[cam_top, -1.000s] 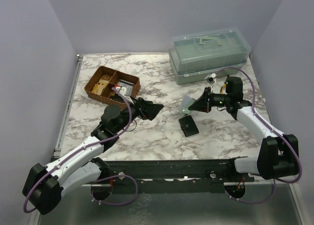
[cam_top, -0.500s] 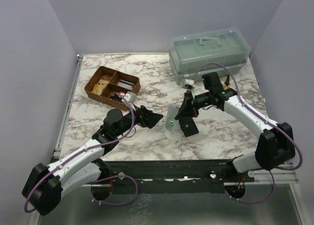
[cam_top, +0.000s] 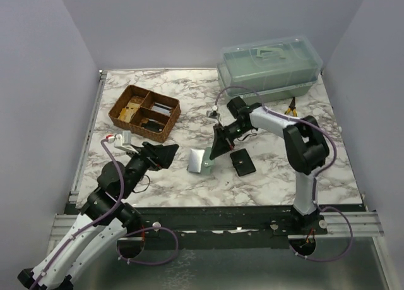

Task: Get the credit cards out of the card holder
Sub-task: Place the card holder at the center of the board.

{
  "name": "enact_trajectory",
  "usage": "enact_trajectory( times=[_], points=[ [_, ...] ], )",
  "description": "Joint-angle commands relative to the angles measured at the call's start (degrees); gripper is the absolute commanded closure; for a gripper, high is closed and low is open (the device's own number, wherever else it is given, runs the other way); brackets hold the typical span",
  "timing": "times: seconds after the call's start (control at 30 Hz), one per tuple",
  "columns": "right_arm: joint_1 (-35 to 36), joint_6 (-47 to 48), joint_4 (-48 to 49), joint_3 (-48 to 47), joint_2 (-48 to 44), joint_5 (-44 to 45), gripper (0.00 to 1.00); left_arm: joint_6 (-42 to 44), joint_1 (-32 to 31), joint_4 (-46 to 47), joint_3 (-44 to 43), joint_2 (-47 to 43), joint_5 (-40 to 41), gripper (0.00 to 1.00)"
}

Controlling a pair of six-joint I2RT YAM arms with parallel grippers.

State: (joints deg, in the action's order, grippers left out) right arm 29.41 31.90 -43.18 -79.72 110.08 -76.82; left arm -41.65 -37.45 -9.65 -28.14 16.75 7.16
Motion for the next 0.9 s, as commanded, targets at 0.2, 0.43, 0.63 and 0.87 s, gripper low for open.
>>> enact_trajectory(
  times=[0.2, 0.43, 0.63, 0.87],
  points=[
    [-7.1, -9.3, 4.2, 6.8, 6.9, 12.0, 1.00, -7.9, 0.2, -3.6, 4.2, 11.6, -0.5, 0.07],
    [-7.1, -10.8, 6.9, 8.5, 5.2, 22.4, 0.92, -10.1, 0.2, 8.6, 6.4, 24.4, -5.9, 0.16],
    [-7.1, -11.5, 7.6, 8.5, 4.9, 26.0, 0.74, -10.6, 0.2, 19.8, 6.9, 37.2, -10.6, 0.19],
    [-7.1, -11.7, 7.6, 8.3, 4.5, 26.0, 0.66, -11.2, 0.2, 27.0, 6.1, 48.1, -15.0, 0.29]
  ],
)
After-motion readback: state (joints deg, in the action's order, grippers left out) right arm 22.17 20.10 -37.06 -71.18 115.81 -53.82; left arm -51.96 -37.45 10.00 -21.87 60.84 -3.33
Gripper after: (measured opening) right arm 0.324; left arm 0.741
